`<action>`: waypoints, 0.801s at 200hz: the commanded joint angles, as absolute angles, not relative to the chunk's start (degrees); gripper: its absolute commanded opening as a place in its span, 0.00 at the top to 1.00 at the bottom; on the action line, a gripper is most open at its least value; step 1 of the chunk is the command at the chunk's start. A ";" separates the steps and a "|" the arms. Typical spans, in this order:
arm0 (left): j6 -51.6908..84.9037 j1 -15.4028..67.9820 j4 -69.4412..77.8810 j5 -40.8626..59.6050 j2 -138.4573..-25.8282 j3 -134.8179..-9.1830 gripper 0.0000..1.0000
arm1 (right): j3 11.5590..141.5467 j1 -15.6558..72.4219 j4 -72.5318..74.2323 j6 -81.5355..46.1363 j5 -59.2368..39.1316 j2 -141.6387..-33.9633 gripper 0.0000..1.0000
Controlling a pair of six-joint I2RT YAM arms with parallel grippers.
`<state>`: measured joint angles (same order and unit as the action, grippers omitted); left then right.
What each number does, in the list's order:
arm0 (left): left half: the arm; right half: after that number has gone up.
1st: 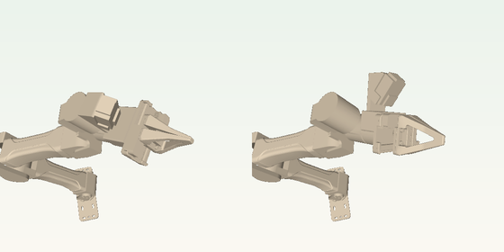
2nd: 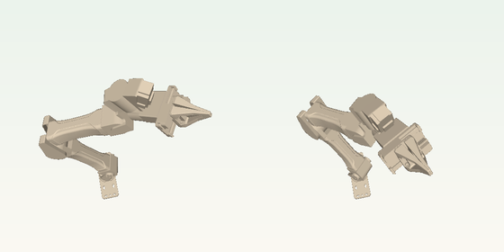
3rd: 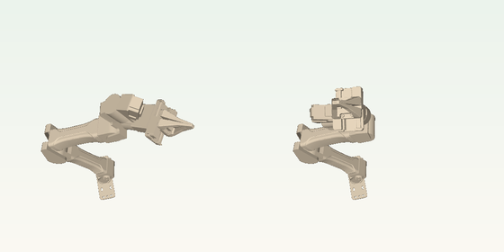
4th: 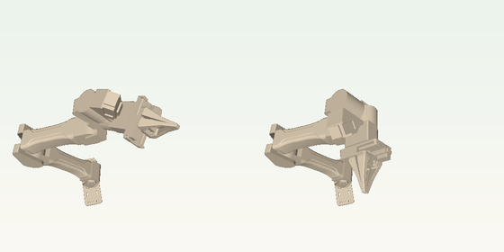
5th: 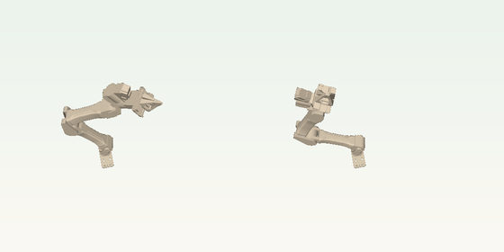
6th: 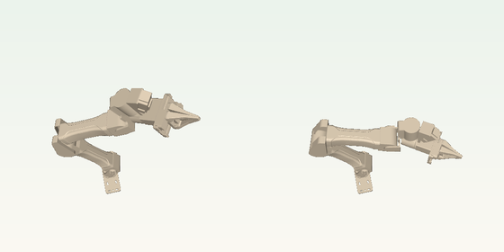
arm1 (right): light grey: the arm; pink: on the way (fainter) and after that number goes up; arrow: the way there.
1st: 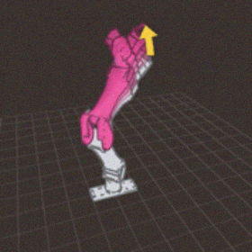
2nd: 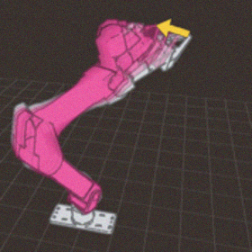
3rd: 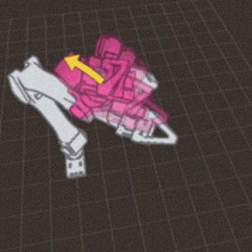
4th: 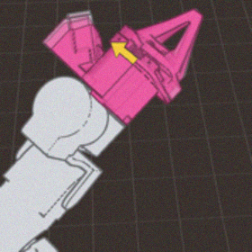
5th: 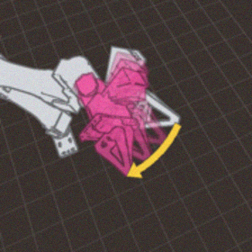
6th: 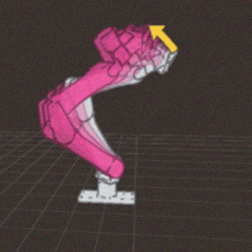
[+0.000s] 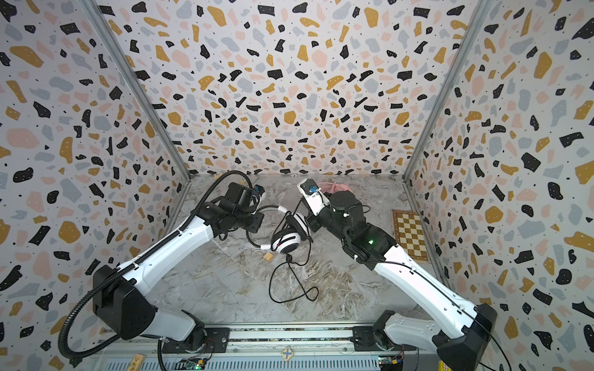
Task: Wrap the headphones
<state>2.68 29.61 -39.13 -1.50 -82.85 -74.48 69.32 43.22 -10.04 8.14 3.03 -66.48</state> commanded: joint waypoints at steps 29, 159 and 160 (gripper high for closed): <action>-3.13 29.71 -42.17 10.19 -75.77 -74.20 1.00 | 72.93 38.03 -8.66 9.20 -0.23 -68.58 0.96; 0.64 29.74 -38.73 -16.94 -68.72 -75.42 1.00 | 75.87 37.95 -17.43 3.52 -0.65 -64.19 0.95; 0.63 29.72 -38.66 -17.13 -68.64 -75.37 1.00 | 75.95 37.96 -17.55 3.43 -0.67 -64.22 0.95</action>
